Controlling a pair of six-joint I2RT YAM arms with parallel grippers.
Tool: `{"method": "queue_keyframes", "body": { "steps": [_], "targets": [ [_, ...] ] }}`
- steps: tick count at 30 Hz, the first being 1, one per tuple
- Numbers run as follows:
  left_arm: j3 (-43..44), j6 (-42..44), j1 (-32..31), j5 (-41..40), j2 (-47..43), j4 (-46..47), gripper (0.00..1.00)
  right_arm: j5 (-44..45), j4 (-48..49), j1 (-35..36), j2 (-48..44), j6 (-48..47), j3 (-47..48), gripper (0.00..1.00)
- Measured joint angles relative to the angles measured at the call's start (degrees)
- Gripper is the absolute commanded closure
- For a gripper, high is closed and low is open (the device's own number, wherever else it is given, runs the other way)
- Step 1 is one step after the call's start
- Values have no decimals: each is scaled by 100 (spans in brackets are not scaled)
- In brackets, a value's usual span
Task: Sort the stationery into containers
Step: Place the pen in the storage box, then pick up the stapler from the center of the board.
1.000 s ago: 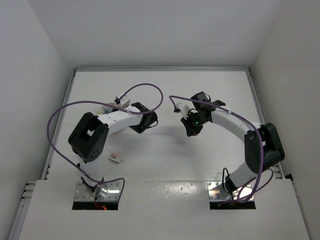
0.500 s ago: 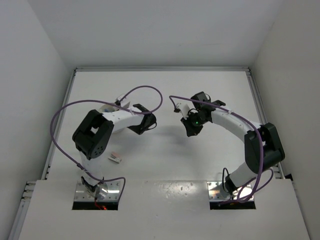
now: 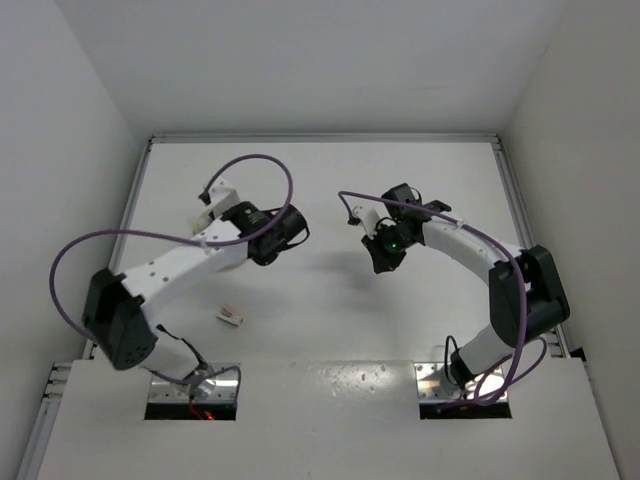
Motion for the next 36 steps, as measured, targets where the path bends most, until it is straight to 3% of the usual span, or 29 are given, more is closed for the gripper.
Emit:
{"method": "queue_keyframes", "body": {
  "steps": [1,2,3,5,6,10,16,24,36],
  "targets": [
    [-17,57,-52,256,-293,9,93,0,0,0,0,0,0,100],
    [-59,111,-122,511,-603,15,78,0,0,0,0,0,0,100],
    [-177,107,-179,831,-977,39,54,0,-2,0,0,0,0,100],
    [-579,72,-219,1429,-1703,109,35,-4,-4,0,0,0,0,100],
    [-935,-46,-221,1805,-2181,149,16,-4,-13,0,0,0,0,100],
    [-2251,-654,-214,3134,-3611,177,10,-15,-28,0,2,-9,0,100],
    [-4103,-1349,-201,4343,-4784,608,13,-26,-48,0,0,-22,0,100],
    [-5040,-1486,103,5025,-4138,1775,18,-50,-50,0,-11,-44,0,100],
    [-4638,-785,1051,5025,-2986,2511,19,-48,-52,0,-107,-68,0,100]
  ]
}}
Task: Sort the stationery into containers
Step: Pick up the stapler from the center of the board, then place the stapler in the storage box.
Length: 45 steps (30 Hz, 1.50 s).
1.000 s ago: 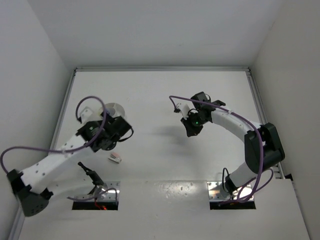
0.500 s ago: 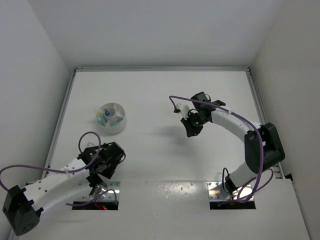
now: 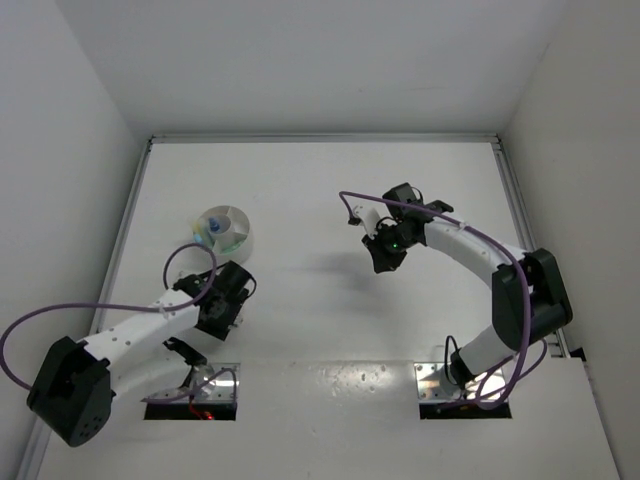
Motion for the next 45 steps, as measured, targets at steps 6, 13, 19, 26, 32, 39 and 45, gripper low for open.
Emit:
{"method": "queue_keyframes", "body": {
  "steps": [6,13,19,26,32,39,45],
  "targets": [
    [216,372,350,68,654,142,29,0,-7,0,-76,-26,-48,100],
    [208,533,485,96,647,146,50,0,-37,0,-133,-50,-55,100],
    [181,831,776,90,723,278,53,0,-39,0,-153,-66,-55,100],
    [251,1215,898,74,863,468,97,-2,-42,0,-245,-68,-55,100],
    [610,1659,704,278,772,374,100,-4,-42,0,-247,-70,-55,100],
    [2824,2632,114,535,822,299,100,-4,-42,0,-247,-74,-55,100],
    [4378,3956,424,365,1729,433,100,-4,-44,0,-247,-83,-55,100]
  ]
}}
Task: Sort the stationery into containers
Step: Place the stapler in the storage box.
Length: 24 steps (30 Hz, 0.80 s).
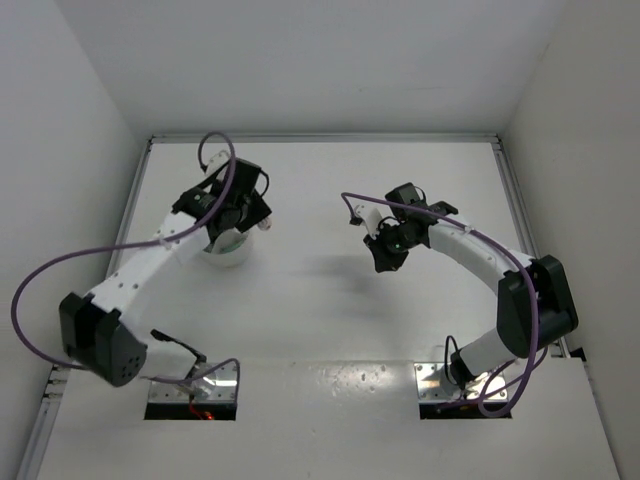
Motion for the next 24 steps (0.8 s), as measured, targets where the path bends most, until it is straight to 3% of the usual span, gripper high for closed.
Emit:
{"method": "queue_keyframes", "body": {
  "steps": [5,9,24],
  "targets": [
    [601,1191,433,-267,1346,26,100,0,0,0,0,0,0,100],
    [761,1862,511,-704,1932,-63,100,0,0,0,0,0,0,100],
    [1071,2463,1169,-1123,2306,103,100,0,0,0,0,0,0,100]
  ]
}}
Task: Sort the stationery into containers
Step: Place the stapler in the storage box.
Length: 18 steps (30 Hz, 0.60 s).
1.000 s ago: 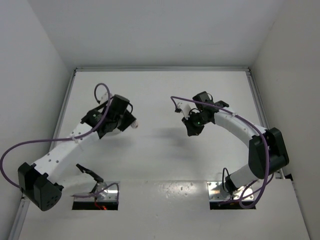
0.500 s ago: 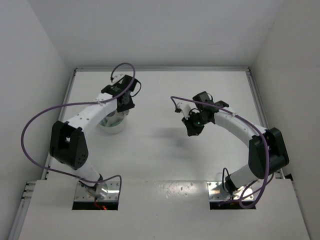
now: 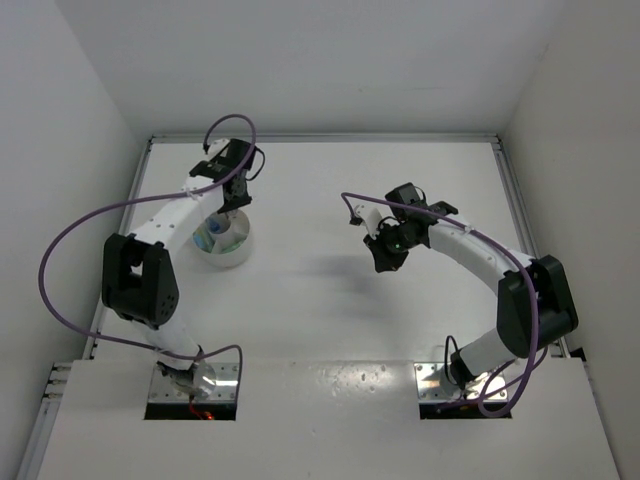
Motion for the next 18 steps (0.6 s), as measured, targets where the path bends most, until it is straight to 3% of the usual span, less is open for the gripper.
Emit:
{"method": "queue_keyframes", "body": {
  "steps": [16,18],
  "targets": [
    [-188,-166,31,238,199,254,100,2,0,0,0,-2,0,100],
    [-260,-234,31,240,203,326,96,2,0,0,0,-2,0,100]
  ]
}}
